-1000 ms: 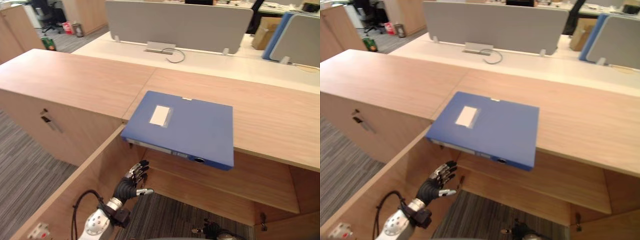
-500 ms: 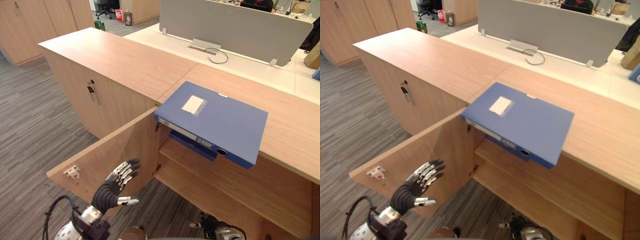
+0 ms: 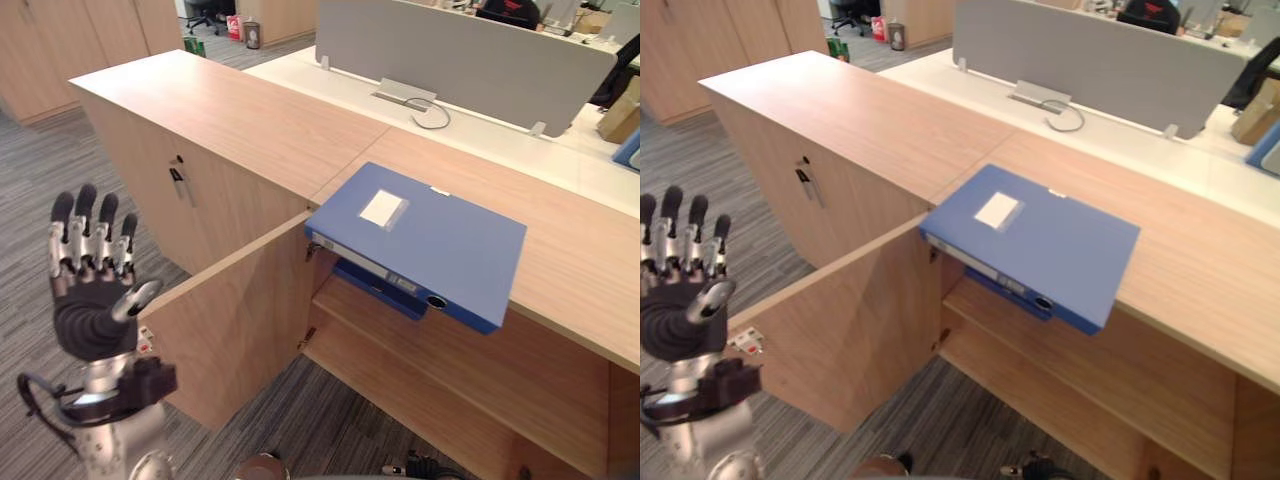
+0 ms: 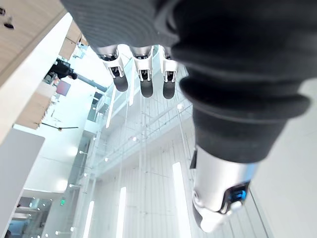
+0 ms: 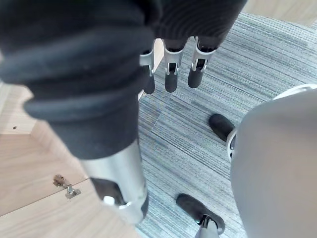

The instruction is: Walk over to the cabinet, pick up the folder, carry it to the office cabinet, place the folder inside the office cabinet, then close the office cabinet door

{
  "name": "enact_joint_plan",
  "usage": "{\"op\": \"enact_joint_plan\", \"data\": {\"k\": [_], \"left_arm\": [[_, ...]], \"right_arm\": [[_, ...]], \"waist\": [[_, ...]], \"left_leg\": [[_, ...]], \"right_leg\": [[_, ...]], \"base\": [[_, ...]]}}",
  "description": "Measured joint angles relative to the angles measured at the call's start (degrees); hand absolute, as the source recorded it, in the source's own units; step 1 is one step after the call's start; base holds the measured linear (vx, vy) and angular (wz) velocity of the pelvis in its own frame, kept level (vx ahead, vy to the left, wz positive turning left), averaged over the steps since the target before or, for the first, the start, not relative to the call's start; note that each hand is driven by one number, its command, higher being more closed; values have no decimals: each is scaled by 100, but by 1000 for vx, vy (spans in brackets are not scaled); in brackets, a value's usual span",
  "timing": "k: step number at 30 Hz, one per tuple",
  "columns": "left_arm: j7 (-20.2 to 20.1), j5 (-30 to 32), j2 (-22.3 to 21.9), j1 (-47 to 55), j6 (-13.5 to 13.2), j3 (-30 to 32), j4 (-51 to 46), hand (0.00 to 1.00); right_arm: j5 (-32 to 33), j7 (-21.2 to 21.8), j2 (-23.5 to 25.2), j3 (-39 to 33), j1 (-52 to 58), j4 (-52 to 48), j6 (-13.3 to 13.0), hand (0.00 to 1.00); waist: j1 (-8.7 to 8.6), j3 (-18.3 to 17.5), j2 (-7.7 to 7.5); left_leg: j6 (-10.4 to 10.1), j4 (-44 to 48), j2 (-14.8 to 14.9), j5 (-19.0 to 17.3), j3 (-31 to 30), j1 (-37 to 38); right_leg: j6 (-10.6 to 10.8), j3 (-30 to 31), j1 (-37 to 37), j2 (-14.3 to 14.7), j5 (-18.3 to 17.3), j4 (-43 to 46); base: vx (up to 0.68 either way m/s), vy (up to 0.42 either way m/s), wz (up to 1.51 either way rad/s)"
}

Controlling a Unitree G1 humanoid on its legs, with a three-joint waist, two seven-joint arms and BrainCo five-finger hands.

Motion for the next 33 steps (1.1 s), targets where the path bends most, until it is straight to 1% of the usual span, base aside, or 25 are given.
{"op": "enact_joint_plan", "data": {"k": [2,4,5,6,7,9,10,11,14,15,16,17,18,20,24,27,30,33], "left_arm": [[197,165,-34,-475,-5,-378,-1,0],[363,561,-21,-769,-9,-643,0,0],[488,1017,31,-946,-7,-823,-1,0],[629,1694,114,-1107,-1,-993,-2,0],[701,2028,148,-1189,3,-1079,-1,0],[1039,3258,231,-1379,13,-1353,-1,0],[1160,3635,248,-1390,21,-1400,0,0],[1323,4161,309,-1395,25,-1523,6,0],[1547,5302,514,-1465,44,-1872,206,0],[1627,5704,593,-1498,49,-2008,345,0],[1654,5804,655,-1513,48,-2090,439,0],[1735,6083,738,-1554,49,-2245,704,0],[1767,6194,786,-1580,50,-2318,860,0],[1867,6855,993,-1732,75,-2538,1441,0],[1893,7411,1270,-1882,102,-2671,2025,0],[1912,7700,1439,-2020,188,-2669,2278,0],[1944,7937,1590,-2166,276,-2669,2512,0],[1946,8005,1670,-2300,331,-2668,2717,0]], "right_arm": [[5,2,57,274,-5,-12,6,0],[23,-1,98,567,-1,-62,12,0],[39,-2,118,711,5,-150,15,0],[61,-11,135,861,3,-214,15,0],[61,-13,140,919,-3,-234,13,0],[62,-42,186,1051,-22,-240,13,0],[57,-57,192,1146,-22,-241,11,0],[54,-82,206,1306,-20,-238,11,0],[17,-154,207,1406,-21,-235,9,0],[5,-184,199,1543,-36,-238,4,0],[-2,-188,202,1554,-41,-238,3,0],[-4,-204,203,1594,-45,-237,2,0],[-4,-209,203,1598,-48,-237,-1,0],[-4,-243,199,1759,-52,-233,-6,0],[-5,-248,184,1792,-47,-219,-8,0],[-4,-253,174,1797,-50,-221,-8,0],[-4,-253,170,1808,-60,-227,-9,0],[-5,-252,170,1805,-59,-228,-9,0]], "waist": [[-36,-4,3],[-91,-26,9],[-131,-36,18],[-153,-66,21],[-159,-69,23],[-162,-96,43],[-168,-100,41],[-168,-108,39],[-174,-215,55],[-190,-226,60],[-187,-229,67],[-186,-256,83],[-191,-266,92],[-239,-279,108],[-329,-291,126],[-345,-303,146],[-412,-332,154],[-460,-333,155]], "left_leg": [[-6,-76,82,21,124,68],[-13,-160,124,35,252,150],[-22,-216,156,52,318,191],[-31,-242,191,69,390,195],[-34,-253,202,77,419,193],[-43,-328,252,100,541,215],[-43,-332,261,100,563,245],[-45,-357,274,101,593,293],[-57,-411,287,123,616,318],[-56,-433,294,133,632,361],[-56,-446,303,134,644,382],[-56,-452,320,135,665,391],[-58,-454,336,139,671,392],[-80,-566,357,220,683,400],[-77,-648,371,279,717,431],[-74,-680,372,290,791,484],[-63,-715,372,308,843,510],[-60,-718,372,311,870,524]], "right_leg": [[-36,131,-21,39,26,-23],[-72,265,-25,76,55,-73],[-91,330,-31,84,72,-104],[-110,415,-95,97,86,-107],[-122,444,-117,105,98,-113],[-150,557,-171,157,134,-157],[-154,574,-172,163,137,-167],[-156,605,-158,163,139,-180],[-156,626,-161,159,139,-203],[-157,644,-141,158,139,-204],[-157,659,-132,160,139,-204],[-166,683,-133,164,145,-205],[-173,689,-134,165,150,-207],[-199,697,-149,171,168,-219],[-215,723,-139,198,245,-305],[-221,788,-134,197,270,-306],[-216,840,-143,186,296,-306],[-212,865,-143,180,314,-307]], "base": [[-42,30,-33],[-18,15,-35],[-4,33,-33],[0,38,-31],[9,35,-30],[24,27,-25],[41,36,-20],[38,48,-13],[14,48,-5],[0,44,-6],[-15,41,-9],[-22,30,-8],[-36,37,-7],[-54,30,-2],[-50,27,-4],[-31,46,-12],[-21,49,-8],[-14,37,-4]]}}
